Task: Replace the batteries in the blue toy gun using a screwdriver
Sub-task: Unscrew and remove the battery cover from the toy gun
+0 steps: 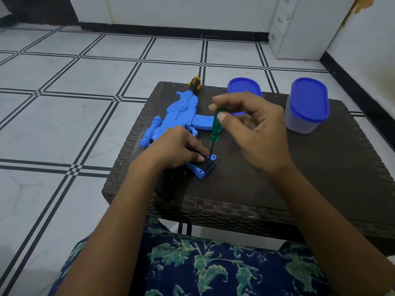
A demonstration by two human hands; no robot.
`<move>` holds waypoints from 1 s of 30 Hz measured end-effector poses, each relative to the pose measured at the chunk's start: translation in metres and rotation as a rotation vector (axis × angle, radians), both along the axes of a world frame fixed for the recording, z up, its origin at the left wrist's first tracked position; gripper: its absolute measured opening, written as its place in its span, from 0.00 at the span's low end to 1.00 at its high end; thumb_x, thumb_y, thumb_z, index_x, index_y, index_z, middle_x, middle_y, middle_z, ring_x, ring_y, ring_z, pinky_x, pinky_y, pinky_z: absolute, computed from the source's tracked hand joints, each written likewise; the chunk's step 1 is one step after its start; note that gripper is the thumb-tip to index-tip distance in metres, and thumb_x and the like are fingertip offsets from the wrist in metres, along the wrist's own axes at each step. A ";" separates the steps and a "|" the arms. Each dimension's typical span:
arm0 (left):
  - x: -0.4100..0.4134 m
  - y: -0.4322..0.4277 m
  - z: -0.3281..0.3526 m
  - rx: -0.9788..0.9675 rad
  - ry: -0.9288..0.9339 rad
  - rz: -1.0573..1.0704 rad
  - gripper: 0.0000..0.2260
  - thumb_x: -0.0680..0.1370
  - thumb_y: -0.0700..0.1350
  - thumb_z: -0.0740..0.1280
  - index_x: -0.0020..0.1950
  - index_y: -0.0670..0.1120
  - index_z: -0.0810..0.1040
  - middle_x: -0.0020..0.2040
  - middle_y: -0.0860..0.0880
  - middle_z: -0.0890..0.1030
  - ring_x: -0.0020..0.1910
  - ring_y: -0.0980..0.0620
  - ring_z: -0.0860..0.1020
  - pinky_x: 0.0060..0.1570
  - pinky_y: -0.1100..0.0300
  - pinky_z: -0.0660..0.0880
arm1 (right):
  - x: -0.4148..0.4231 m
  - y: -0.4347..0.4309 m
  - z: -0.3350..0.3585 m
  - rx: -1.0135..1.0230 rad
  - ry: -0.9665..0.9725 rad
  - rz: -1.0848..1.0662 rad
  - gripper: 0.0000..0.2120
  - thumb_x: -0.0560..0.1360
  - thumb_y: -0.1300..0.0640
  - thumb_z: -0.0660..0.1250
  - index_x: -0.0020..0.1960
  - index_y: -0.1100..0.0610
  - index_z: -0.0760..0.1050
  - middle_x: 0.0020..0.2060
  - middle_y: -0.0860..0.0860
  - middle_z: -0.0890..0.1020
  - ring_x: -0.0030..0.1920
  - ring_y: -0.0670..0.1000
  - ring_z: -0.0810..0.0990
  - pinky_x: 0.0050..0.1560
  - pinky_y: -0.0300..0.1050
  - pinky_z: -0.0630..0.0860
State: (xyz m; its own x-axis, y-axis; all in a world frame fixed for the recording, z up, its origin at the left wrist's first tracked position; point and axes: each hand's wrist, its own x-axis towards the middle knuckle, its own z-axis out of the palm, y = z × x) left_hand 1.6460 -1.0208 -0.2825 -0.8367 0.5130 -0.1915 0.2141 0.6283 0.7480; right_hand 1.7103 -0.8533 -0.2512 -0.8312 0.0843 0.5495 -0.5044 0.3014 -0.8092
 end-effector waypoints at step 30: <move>0.002 0.002 0.003 -0.028 0.017 0.004 0.12 0.69 0.40 0.76 0.38 0.59 0.83 0.45 0.58 0.84 0.53 0.59 0.79 0.61 0.59 0.73 | 0.000 0.002 -0.002 0.053 0.028 0.001 0.05 0.74 0.61 0.71 0.50 0.60 0.82 0.48 0.52 0.84 0.51 0.49 0.82 0.46 0.44 0.80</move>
